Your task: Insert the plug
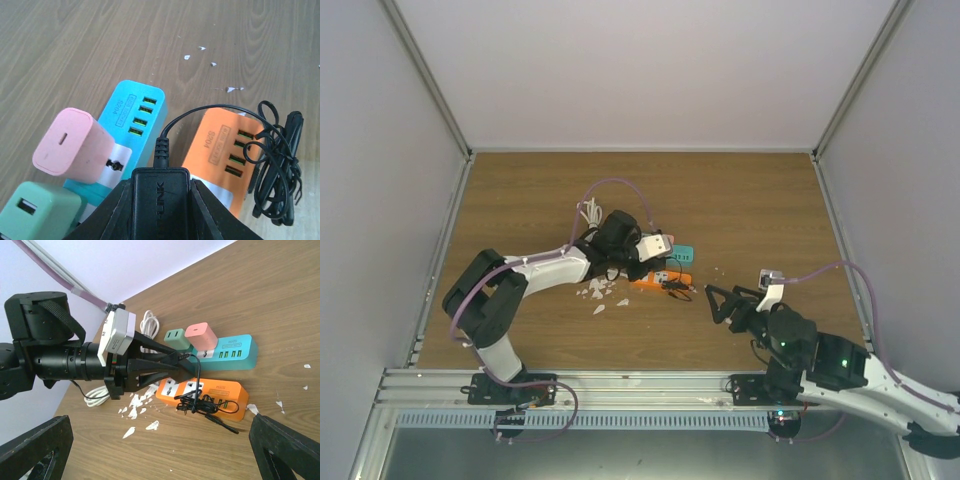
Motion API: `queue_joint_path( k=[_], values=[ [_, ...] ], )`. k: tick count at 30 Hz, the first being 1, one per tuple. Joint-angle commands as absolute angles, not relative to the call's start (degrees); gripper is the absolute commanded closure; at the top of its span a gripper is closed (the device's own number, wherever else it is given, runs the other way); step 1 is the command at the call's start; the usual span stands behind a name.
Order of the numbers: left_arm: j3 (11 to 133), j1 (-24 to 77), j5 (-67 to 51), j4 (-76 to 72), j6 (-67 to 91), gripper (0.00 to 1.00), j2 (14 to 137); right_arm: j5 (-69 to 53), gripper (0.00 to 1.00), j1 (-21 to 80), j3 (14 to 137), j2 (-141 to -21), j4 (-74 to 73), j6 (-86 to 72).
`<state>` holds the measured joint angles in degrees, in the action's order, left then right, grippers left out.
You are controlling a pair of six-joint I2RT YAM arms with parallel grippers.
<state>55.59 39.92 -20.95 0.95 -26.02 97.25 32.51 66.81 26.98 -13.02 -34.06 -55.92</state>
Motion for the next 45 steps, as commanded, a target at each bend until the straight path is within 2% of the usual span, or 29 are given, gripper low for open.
queue_joint_path(
  k=[1,9,25,34,45],
  values=[
    [58.0,38.8,-22.4,-1.0,-28.7,1.0,101.6,32.6,0.0,67.0,26.7,-13.8,-32.2,-55.6],
    [59.6,37.2,-31.7,-0.6,-30.8,1.0,104.8,31.8,0.0,67.0,27.5,-14.5,-32.6,-55.8],
    [54.4,37.2,-30.8,-2.2,-28.8,1.0,89.7,31.6,0.01,67.0,27.8,-15.7,-31.8,-55.2],
    [59.5,39.5,-30.6,7.0,-33.5,1.0,98.9,30.8,0.0,67.0,28.3,-15.4,-32.6,-55.6],
    [61.1,39.4,-29.5,8.0,-34.4,1.0,103.4,30.1,0.0,67.0,28.5,-16.4,-32.5,-55.9]
  ],
)
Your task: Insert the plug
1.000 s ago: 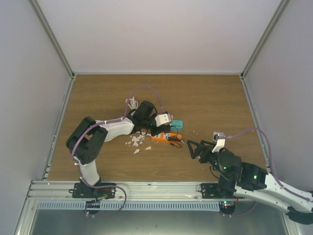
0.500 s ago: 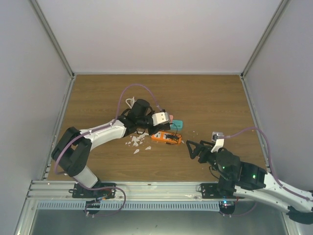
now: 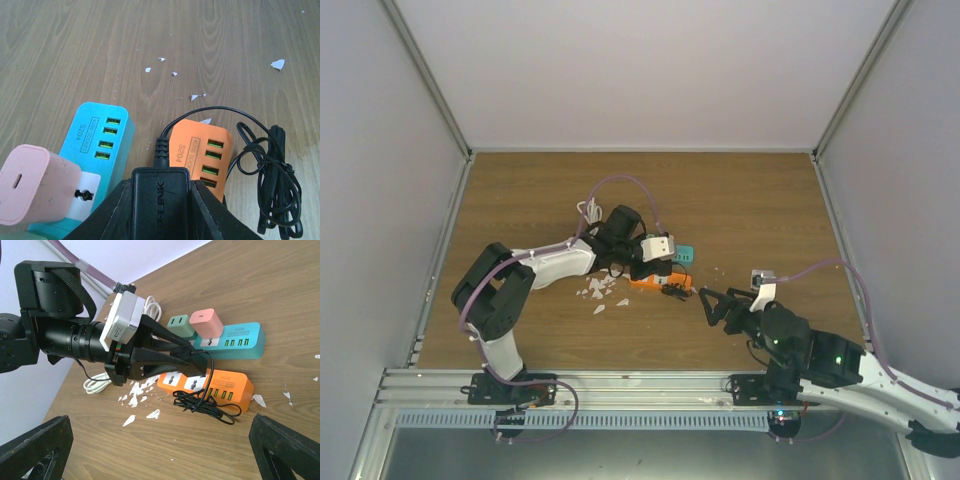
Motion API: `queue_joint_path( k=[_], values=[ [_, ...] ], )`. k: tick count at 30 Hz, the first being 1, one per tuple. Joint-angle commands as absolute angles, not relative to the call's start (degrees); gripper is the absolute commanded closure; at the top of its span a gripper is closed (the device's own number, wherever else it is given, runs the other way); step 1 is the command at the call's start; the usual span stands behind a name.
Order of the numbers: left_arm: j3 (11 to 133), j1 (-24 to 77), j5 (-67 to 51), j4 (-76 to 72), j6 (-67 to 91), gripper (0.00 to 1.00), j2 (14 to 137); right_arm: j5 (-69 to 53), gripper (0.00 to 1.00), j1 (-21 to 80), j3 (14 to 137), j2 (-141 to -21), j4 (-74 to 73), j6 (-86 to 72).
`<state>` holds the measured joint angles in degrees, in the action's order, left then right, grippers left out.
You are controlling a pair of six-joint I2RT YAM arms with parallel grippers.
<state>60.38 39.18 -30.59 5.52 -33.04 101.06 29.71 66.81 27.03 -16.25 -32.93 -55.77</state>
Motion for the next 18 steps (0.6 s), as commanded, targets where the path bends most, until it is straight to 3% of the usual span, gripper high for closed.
queue_joint_path(
  k=[1,18],
  values=[
    [61.1,39.4,-29.9,8.2,-34.6,1.0,103.6,30.1,0.0,67.0,28.6,-16.4,-32.6,-56.0],
    [60.3,39.2,-28.5,10.1,-34.5,1.0,100.9,29.7,0.0,67.0,28.7,-14.7,-34.4,-56.5]
  ],
)
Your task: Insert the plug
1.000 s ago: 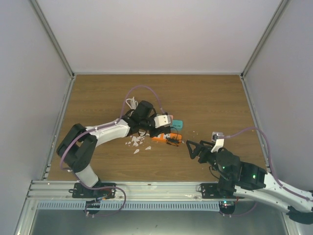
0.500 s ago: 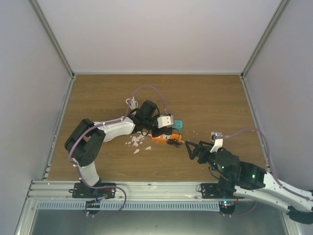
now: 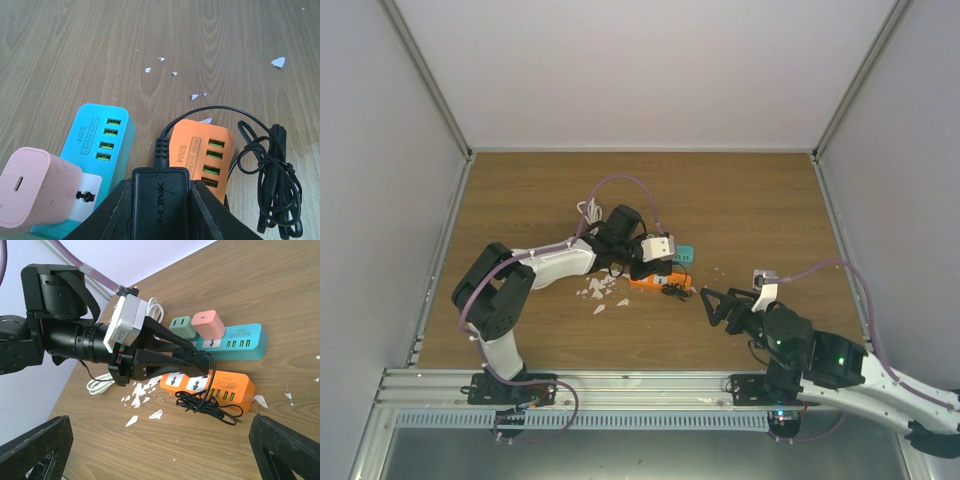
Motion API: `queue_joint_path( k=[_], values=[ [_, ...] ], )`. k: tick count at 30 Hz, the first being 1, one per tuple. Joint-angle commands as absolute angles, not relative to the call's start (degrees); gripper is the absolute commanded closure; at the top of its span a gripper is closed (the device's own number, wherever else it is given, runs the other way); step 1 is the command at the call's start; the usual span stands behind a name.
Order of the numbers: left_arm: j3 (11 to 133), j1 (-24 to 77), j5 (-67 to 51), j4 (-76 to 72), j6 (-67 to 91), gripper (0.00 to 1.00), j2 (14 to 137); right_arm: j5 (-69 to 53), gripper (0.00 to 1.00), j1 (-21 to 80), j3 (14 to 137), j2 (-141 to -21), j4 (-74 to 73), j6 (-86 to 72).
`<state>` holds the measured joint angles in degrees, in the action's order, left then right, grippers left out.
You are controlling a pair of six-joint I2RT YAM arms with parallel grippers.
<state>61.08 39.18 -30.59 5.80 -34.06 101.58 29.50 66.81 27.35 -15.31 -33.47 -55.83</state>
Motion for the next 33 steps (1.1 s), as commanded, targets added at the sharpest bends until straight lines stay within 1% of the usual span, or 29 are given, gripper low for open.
queue_joint_path(
  k=[1,16,27,33],
  values=[
    [60.3,39.2,-28.4,10.0,-34.5,1.0,100.8,29.6,0.0,67.0,28.8,-14.8,-34.4,-56.5],
    [63.8,38.3,-29.4,12.9,-33.6,0.99,103.3,27.9,0.0,67.0,29.6,-17.0,-34.7,-56.4],
    [65.6,39.4,-27.9,15.8,-34.2,1.0,105.8,24.6,0.0,67.0,26.6,-10.9,-36.0,-58.8],
    [65.2,38.8,-26.4,17.9,-34.7,1.0,103.3,25.0,0.0,67.0,27.4,-12.2,-36.3,-57.6]
  ],
)
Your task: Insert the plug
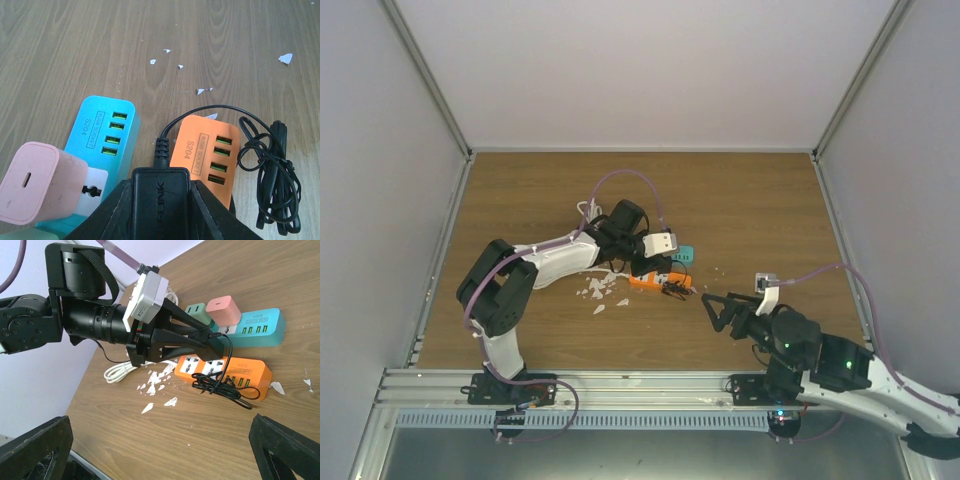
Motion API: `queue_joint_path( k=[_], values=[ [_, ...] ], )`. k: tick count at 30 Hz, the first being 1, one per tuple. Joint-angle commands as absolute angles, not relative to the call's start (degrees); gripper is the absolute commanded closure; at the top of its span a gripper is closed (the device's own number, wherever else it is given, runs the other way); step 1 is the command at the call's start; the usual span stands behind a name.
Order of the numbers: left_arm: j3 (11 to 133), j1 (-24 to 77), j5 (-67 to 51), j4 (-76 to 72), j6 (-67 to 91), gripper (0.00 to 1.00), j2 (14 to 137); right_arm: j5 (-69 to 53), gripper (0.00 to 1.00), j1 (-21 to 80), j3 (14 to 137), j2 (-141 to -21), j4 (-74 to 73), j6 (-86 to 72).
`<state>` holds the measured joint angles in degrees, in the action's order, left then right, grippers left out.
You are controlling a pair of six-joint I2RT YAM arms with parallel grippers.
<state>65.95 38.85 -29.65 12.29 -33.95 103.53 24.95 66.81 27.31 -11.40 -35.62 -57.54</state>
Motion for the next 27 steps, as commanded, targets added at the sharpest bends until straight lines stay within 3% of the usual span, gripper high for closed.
queue_joint_path(
  k=[1,17,27],
  values=[
    [65.0,38.8,-26.5,18.3,-34.8,1.0,102.7,24.8,0.0,67.0,27.3,-12.7,-36.1,-57.4],
    [63.7,38.4,-28.8,16.3,-37.7,1.0,102.1,23.1,0.0,67.0,24.0,-13.2,-34.1,-56.2],
    [66.6,38.3,-28.1,15.8,-39.9,1.0,102.7,19.3,0.02,67.0,21.6,-26.3,-24.8,-52.8]
  ],
)
